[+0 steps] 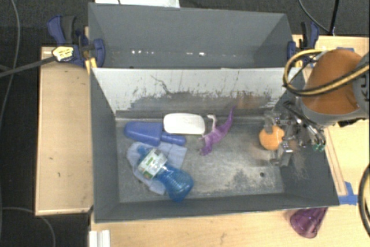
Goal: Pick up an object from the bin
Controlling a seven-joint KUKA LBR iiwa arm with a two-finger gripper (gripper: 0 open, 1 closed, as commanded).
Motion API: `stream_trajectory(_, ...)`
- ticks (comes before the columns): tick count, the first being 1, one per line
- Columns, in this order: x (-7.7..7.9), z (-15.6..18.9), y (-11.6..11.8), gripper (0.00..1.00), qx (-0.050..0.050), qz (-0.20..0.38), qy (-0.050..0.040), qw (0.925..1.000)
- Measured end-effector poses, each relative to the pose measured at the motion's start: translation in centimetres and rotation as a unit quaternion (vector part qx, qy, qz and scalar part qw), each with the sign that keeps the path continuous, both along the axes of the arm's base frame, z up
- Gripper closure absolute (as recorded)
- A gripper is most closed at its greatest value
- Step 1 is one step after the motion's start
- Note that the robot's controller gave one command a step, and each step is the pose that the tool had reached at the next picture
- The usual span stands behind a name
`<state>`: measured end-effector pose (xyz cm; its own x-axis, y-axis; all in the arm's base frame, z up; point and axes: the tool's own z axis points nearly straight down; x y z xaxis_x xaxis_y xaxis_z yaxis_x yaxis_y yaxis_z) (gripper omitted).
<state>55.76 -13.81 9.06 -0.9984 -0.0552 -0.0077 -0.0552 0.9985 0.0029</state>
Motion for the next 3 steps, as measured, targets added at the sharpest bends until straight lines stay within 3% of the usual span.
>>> stream_trajectory(1,1.3,-0.7,-0.2,0.00,0.003,-0.007,-0.0027,1.0000)
stream_trajectory(2,2.5,-0.6,-0.8,0.00,0.000,0.053,-0.0086,0.9986)
stream_trajectory(3,3.1,-1.7,-1.2,1.00,0.004,-0.068,-0.0054,0.9977)
